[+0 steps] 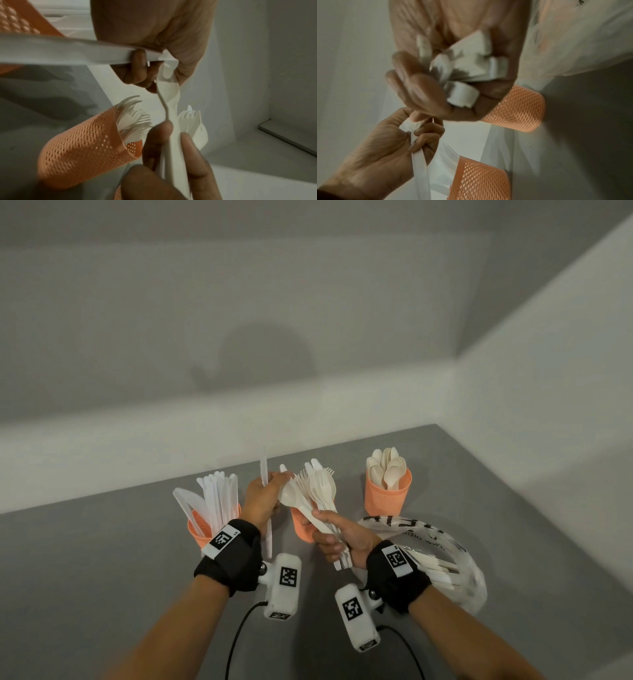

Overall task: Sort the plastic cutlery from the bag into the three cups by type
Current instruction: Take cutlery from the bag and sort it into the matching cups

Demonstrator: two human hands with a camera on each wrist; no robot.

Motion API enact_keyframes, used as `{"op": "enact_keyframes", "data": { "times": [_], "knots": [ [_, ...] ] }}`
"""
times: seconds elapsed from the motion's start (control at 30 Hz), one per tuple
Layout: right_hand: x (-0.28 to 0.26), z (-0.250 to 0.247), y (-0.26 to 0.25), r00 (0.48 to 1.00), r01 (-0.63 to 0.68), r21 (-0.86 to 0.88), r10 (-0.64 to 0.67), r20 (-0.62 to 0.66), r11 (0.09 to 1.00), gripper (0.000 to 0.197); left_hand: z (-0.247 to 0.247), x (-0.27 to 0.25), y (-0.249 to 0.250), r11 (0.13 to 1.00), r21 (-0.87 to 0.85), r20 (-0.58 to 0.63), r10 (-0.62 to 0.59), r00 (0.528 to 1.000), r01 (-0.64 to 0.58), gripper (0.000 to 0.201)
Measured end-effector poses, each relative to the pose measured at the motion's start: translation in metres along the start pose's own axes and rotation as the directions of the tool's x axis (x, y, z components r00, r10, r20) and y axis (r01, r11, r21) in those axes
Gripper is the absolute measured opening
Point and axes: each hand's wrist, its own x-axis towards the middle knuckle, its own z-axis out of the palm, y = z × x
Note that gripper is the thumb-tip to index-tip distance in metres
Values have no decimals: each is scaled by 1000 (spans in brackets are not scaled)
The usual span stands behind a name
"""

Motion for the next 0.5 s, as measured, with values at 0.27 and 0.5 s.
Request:
{"op": "enact_keyframes", "data": {
  "times": [0.27, 0.5],
  "knots": [
    [1, -2, 1, 999, -21, 23, 20, 41, 1000, 26, -3, 0, -1, 991, 112, 56, -78, 995, 71, 22],
    [-9, -2, -4, 996, -61, -28, 62, 57, 998, 27, -4, 9, 4, 985, -173, -172, -32, 985, 1, 22]
  ]
}}
